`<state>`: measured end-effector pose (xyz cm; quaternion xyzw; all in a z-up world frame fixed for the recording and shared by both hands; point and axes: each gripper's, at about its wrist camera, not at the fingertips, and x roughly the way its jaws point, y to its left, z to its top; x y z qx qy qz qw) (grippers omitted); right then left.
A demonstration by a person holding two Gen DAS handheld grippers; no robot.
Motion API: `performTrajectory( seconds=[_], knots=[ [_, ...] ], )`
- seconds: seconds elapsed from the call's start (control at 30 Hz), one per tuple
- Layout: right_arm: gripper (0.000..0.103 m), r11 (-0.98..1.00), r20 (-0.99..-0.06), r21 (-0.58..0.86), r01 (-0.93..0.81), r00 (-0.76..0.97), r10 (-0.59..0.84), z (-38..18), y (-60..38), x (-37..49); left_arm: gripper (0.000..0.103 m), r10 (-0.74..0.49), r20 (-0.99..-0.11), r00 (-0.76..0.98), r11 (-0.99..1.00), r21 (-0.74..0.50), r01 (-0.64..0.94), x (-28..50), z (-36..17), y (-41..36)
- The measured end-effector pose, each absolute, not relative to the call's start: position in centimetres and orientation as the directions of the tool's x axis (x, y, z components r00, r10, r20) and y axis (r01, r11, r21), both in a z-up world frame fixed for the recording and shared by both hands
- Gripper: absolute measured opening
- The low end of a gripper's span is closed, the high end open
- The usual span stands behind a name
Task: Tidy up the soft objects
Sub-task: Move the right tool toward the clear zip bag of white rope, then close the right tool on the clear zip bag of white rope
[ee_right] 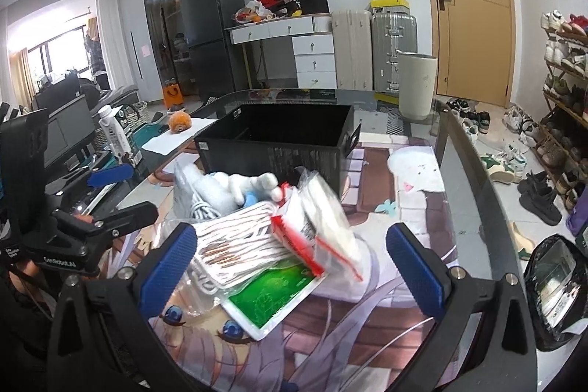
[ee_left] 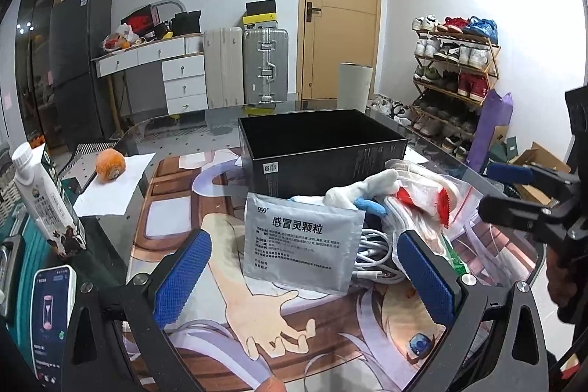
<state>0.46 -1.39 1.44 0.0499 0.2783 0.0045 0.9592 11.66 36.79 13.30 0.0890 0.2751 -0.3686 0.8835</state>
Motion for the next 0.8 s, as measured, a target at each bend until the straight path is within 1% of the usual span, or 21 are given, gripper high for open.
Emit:
performTrajectory(
  seconds=[0.17,0.27,0.5,0.67,0.8],
  knots=[
    [0.103,0.996,-0.542,0.087,0.028,0.840,0.024,1.7,-2.0,1.1,0.103,-0.605,-0.545,0.581,0.711,-0.042,0.702,11.9,13.6,36.7],
    [0.103,0.997,-0.546,0.077,0.031,0.838,0.015,1.9,-2.3,1.5,0.103,-0.591,-0.560,0.581,0.714,-0.028,0.700,12.2,13.4,36.5],
    [0.103,0.998,-0.558,0.051,0.043,0.830,-0.007,2.3,-3.1,2.9,0.103,-0.587,-0.559,0.585,0.727,-0.045,0.686,13.4,13.3,36.7],
    [0.103,0.998,-0.586,0.051,0.039,0.810,-0.002,2.0,-3.8,4.3,0.103,-0.559,-0.561,0.611,0.740,-0.005,0.672,14.2,13.2,36.4],
    [0.103,0.996,-0.596,0.072,0.050,0.803,0.003,1.6,-4.7,4.7,0.103,-0.563,-0.573,0.595,0.738,-0.025,0.674,15.1,12.8,36.2]
  ],
)
